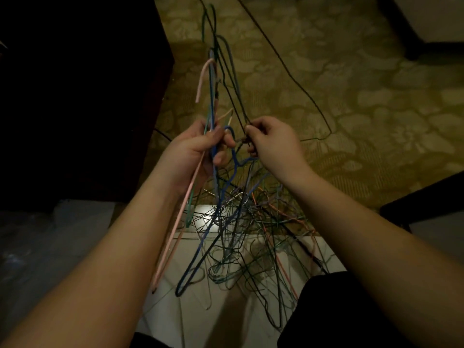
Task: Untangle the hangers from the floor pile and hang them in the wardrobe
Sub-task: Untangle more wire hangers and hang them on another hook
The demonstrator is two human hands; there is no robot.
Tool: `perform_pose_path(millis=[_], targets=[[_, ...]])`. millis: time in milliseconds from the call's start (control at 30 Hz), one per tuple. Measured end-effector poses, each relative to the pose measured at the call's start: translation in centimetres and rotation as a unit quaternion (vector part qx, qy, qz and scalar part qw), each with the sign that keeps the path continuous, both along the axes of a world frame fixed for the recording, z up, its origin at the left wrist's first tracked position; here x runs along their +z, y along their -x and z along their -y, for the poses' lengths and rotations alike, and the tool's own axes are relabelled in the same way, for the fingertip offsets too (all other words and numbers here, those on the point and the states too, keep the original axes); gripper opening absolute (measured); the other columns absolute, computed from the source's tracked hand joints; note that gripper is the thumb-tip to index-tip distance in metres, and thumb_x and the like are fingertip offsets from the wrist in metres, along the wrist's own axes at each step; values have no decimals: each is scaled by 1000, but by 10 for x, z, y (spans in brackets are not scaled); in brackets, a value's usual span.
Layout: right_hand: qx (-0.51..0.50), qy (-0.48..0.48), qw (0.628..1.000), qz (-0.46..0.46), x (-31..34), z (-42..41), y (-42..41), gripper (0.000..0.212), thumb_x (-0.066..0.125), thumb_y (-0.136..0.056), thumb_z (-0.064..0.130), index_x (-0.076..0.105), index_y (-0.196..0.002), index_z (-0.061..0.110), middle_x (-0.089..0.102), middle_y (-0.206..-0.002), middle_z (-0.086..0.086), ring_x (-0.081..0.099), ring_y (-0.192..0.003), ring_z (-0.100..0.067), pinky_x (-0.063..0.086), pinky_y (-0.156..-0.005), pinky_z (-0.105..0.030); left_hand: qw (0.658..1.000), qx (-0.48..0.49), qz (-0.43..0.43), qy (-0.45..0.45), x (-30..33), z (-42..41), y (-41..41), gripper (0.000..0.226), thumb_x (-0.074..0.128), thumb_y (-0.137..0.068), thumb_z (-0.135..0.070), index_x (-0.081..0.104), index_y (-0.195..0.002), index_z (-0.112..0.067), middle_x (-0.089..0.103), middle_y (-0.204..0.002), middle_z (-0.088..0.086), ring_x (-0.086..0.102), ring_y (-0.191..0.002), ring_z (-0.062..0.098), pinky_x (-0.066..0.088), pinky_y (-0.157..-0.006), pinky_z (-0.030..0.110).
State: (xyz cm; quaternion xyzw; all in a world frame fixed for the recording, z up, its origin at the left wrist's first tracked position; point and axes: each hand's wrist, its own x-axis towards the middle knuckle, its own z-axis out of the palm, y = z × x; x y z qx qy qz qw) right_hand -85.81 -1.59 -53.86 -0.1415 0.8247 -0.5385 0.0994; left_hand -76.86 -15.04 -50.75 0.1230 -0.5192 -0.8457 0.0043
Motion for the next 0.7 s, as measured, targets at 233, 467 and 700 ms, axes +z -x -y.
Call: perform_pose_path(millis=[233, 467, 700], targets=[[-137, 113, 976, 128, -10, -31, 37, 13, 50, -101, 16, 61, -98, 9, 59, -73, -2, 56, -52, -3, 47, -49, -20, 1000, 22, -7, 0, -3, 6, -3, 8, 44, -93, -6, 45, -89, -14, 59, -66, 2, 44, -47, 13, 34, -53, 24], [-166, 229, 946, 157, 34, -53, 38, 14, 52, -97, 14, 57, -84, 12, 64, -69, -2, 56, -48, -7, 41, -42, -18, 994, 97, 33, 35, -3, 27, -3, 12, 59, -83, -17, 50, -77, -16, 43, -48, -6, 32, -39, 7, 24, -51, 22], [-32, 174, 963, 204, 48, -39, 24, 21, 47, -101, 25, 62, -92, 12, 56, -55, 8, 43, -43, -5, 26, -38, -18, 991, 129, 13, 40, 22, 42, -7, 14, 62, -82, -21, 55, -70, -18, 43, -49, -6, 39, -48, 11, 36, -57, 25]])
